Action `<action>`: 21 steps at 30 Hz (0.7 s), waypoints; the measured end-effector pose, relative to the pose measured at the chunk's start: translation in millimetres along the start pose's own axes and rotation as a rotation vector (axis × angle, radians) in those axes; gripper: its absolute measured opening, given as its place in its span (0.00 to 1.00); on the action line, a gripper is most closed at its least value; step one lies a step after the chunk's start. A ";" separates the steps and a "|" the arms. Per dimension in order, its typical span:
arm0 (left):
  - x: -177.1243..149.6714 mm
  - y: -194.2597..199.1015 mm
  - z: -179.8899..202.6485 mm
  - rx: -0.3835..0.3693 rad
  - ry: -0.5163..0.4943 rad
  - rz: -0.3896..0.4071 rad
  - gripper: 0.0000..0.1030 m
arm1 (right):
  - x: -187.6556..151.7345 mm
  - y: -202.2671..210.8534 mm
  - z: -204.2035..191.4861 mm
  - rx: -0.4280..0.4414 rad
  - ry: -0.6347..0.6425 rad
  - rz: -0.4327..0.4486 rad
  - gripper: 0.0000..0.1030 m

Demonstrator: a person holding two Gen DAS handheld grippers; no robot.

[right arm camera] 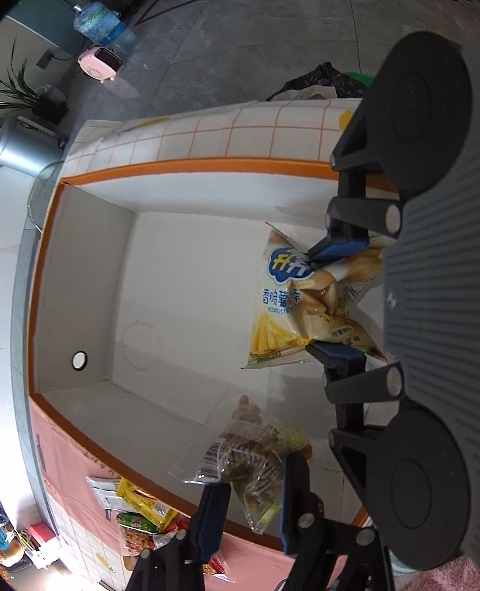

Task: Organize snacks
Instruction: 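Carry both bags over the orange box and open both tools to drop them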

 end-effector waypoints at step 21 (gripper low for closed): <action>6.1 -8.8 6.1 0.039 -0.032 -0.053 0.48 | 1.7 -19.4 -11.4 -0.017 0.039 -0.102 0.48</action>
Point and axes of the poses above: each gripper's, at about its wrist camera, not at the fingertips, and y roughly against the way its jaws point, z to its right, x to its top, the point moved 7 cm from there along -y, roughly the way its jaws point, and after that the axes turned 13 degrees about -x, right-handed, at the moved point
